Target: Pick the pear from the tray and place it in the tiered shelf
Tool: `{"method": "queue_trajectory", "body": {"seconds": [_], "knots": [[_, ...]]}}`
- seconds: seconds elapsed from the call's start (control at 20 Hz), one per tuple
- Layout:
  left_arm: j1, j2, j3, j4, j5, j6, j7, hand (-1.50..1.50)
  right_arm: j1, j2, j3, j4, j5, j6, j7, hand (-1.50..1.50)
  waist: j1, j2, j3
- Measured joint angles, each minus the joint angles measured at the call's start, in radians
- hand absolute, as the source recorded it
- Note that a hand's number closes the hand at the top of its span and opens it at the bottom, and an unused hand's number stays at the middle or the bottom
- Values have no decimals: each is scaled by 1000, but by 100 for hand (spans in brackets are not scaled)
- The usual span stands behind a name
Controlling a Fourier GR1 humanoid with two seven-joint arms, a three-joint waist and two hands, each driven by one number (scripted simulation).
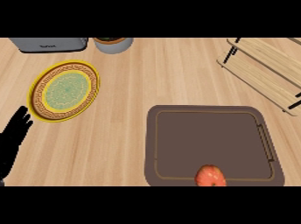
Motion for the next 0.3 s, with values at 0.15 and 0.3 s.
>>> {"method": "queue_trajectory", "body": {"seconds": [0.15,0.3], "knots": [[10,0,9,-3,2,4,-2,0,44,-47,-100,-80,-90,100,20,-150,-14,-5,0],[27,4,21,2,3,3,-12,0,75,-101,-210,-122,-189,187,21,-150,-31,-10,0]]}}
